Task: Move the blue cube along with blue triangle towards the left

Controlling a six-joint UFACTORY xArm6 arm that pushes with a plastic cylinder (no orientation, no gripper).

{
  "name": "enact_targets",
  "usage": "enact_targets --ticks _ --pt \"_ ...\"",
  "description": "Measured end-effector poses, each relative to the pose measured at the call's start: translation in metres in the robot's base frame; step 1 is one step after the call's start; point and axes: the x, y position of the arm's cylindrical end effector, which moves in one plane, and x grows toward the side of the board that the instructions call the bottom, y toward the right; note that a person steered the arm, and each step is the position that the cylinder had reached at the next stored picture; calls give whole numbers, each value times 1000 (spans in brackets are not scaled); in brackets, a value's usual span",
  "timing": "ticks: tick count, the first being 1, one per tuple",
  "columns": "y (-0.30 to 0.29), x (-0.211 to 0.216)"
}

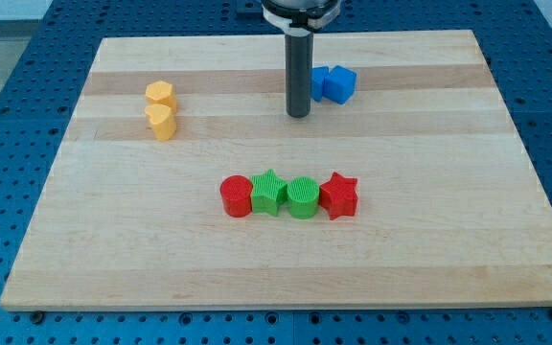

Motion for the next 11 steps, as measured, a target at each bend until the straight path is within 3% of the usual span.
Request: enact_targets --ticks 3,4,7,11 --pt "123 -8" --pt "120 -26" --pt "93 -28" --pt "-26 -13"
